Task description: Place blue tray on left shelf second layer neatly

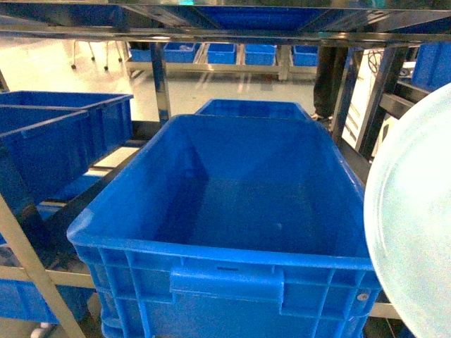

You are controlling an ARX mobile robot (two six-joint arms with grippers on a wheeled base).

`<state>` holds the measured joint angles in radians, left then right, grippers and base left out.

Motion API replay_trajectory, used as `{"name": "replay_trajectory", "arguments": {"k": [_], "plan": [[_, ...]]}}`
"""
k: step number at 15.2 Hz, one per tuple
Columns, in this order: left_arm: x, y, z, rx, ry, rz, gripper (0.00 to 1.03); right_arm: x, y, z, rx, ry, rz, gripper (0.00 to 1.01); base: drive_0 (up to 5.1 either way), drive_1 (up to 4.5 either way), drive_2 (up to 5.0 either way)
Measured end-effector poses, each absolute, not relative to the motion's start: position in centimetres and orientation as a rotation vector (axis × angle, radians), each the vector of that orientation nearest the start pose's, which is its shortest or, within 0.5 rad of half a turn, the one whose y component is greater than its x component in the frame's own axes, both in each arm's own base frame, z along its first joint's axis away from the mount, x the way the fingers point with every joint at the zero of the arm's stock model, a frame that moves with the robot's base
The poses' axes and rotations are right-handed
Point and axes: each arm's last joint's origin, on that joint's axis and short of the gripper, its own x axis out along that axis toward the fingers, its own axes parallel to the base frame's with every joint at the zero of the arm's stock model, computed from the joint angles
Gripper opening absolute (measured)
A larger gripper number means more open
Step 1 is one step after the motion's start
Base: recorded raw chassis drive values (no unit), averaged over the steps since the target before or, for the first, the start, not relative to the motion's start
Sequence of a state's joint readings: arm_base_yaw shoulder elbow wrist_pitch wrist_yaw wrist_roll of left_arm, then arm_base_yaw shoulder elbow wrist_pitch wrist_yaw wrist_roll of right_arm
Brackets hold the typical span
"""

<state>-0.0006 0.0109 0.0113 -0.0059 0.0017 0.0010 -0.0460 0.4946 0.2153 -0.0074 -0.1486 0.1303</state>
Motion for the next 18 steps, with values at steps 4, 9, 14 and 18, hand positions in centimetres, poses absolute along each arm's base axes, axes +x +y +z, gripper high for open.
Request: {"name": "replay_trajectory", "arguments": {"k": [4,9,14,18], "plan": [[9.8,0.0,16.6,0.001,0.002,-0.002,0.98,13.2,-0.2,19.2,0.157,0.294,0.082,0.02,-4.6,3.73,1.7],[9.8,0.0,16.6,0.001,0.002,0.005,0.98,13.2,-0.2,19.2,0.158,0.291,0.092,0.02,-2.0,1.28,0.5],[9.8,0.0,16.6,0.001,0.002,0.002,0.98,13.5,-0.4,19.1,0.169,0.258,0.075,0.02,0.0,0.0,0.0],[9.8,0.0,16.6,0.001,0.002,-0.001,0.98,15.7,-0.7,18.8,0.396,0.372,0.088,0.02,0.0,0.0,0.0]]}}
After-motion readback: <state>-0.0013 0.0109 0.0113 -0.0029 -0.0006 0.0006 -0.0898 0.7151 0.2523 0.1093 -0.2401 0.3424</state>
